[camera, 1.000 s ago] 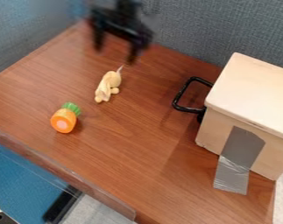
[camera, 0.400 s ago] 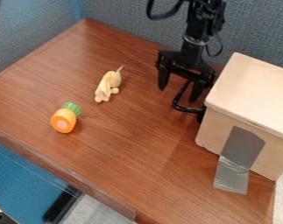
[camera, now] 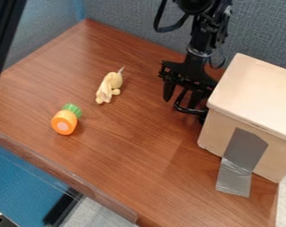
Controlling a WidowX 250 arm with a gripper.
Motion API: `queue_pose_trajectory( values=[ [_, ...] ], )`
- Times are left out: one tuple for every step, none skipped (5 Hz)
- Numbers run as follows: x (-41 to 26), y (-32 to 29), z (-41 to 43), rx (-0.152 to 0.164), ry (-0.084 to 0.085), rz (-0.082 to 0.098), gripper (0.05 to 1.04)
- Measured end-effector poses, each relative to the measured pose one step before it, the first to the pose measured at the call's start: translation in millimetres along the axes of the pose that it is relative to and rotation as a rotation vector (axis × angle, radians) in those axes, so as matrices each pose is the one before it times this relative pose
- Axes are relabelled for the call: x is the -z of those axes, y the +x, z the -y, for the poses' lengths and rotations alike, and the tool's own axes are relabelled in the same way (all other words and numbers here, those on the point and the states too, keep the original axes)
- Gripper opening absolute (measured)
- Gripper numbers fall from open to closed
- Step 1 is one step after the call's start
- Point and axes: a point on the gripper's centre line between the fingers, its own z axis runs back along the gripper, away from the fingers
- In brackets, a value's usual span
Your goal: Open the drawer
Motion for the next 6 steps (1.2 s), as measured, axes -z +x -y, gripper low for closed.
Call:
queue_pose_trajectory(
  values=[
    [2.17,1.44,-13.07,0.0037,0.0360,0.0048,0.345],
    [4.66,-3.43,-22.40,-0.0200,0.0301,-0.0069,0.163],
    [6.32,2.26,-51.30,-0.0733,0.0338,-0.0183,0.133],
    [4.02,3.20,-32.68,-0.0292,0.0265,-0.0015,0.131],
    [-1.41,1.68,-9.73,-0.0095,0.0011,-0.0064,0.174],
    [-6.80,0.40,-11.50,-0.0267,-0.0122,0.0022,0.404]
  ],
)
